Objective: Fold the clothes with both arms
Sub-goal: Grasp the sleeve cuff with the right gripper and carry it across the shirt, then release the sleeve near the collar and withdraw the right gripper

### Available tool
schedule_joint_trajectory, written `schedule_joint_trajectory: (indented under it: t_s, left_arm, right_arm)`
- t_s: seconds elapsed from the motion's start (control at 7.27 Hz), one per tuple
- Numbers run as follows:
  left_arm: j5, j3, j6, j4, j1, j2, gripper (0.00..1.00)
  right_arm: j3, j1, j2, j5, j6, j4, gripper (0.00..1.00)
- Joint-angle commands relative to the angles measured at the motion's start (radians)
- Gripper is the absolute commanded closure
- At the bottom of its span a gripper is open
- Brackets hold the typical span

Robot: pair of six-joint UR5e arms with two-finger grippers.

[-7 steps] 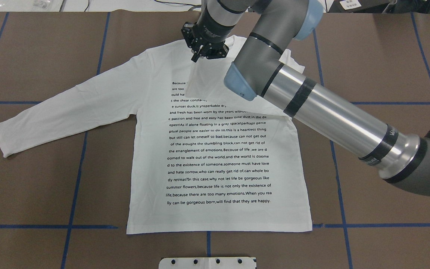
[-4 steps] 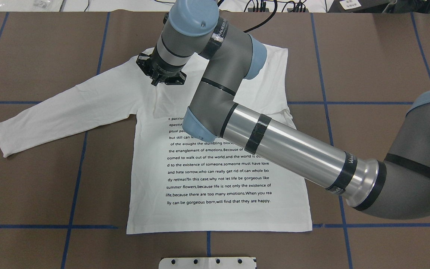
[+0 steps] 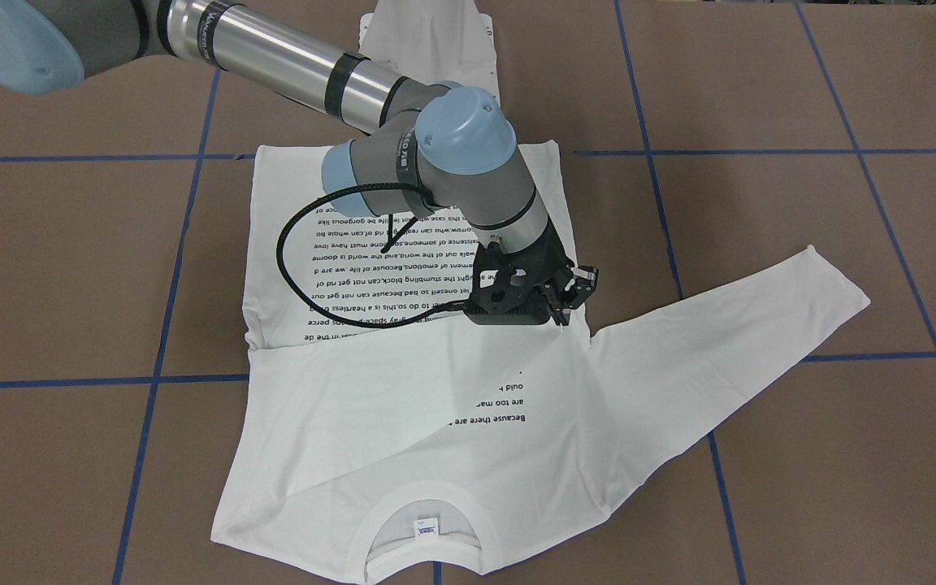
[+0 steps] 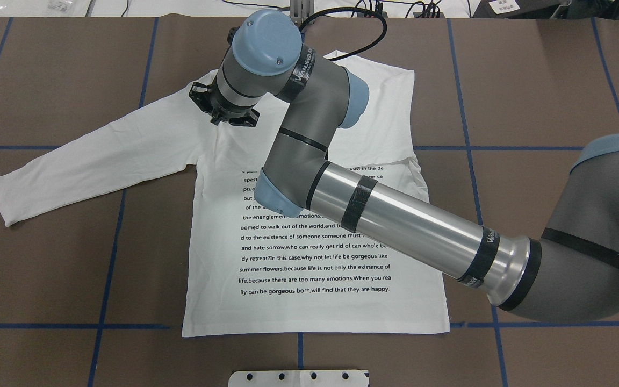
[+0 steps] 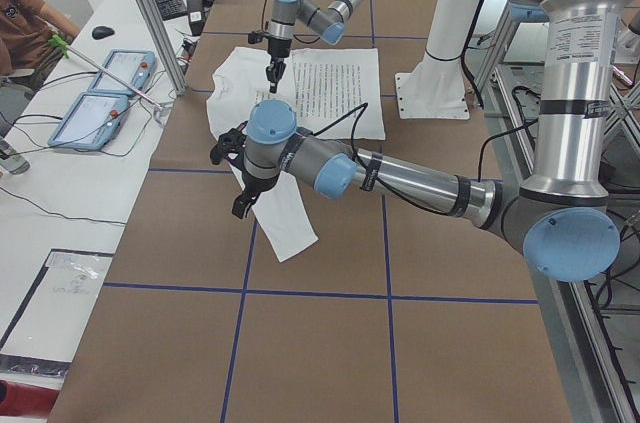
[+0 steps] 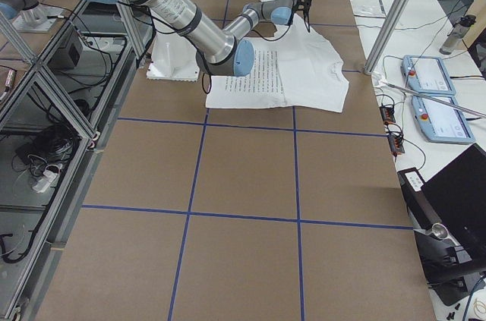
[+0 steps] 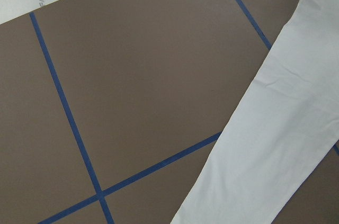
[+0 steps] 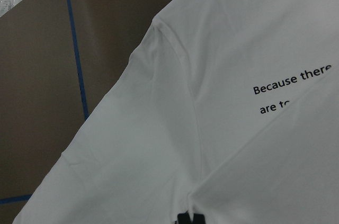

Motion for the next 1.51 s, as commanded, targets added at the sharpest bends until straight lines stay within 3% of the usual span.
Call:
schedule_joint_trajectory:
  t_s: [0.0, 0.28, 0.55, 0.69, 0.83, 0.96, 1.1, 1.38]
  left_arm:
    - [0.001, 0.012, -0.056, -0.002, 0.015, -0.004, 0.01]
    - [0.004, 0.021, -0.067, 0.002, 0.099, -0.007, 0.01]
    - [-0.002, 0.107, -0.099, -0.009, 0.115, -0.030, 0.00]
    - [0.001, 0.203, -0.107, -0.065, 0.147, -0.064, 0.00]
    - [0.001, 0.330, -0.106, -0.121, 0.153, -0.100, 0.01]
    - [-0.002, 0.415, -0.107, -0.147, 0.155, -0.122, 0.04]
    - [-0.003, 0.472, -0.162, -0.150, 0.159, -0.154, 0.10]
    - [0.000, 0.495, -0.193, -0.158, 0.223, -0.151, 0.12]
  right_arm:
    - [-0.079, -0.012, 0.070, -0.060, 0.095, 0.005, 0.41]
    - [-0.094, -0.029, 0.089, -0.083, 0.100, 0.005, 0.11]
    - [-0.082, 0.010, 0.081, -0.063, 0.136, -0.009, 0.09]
    - [-0.050, 0.050, 0.046, 0.005, 0.146, -0.074, 0.09]
    - [0.050, 0.081, -0.030, 0.021, 0.140, -0.143, 0.09]
    - [0.235, 0.134, -0.187, 0.094, 0.128, -0.186, 0.01]
    - [0.371, 0.187, -0.336, 0.160, 0.050, -0.191, 0.01]
    - [0.496, 0.273, -0.513, 0.223, -0.062, -0.193, 0.01]
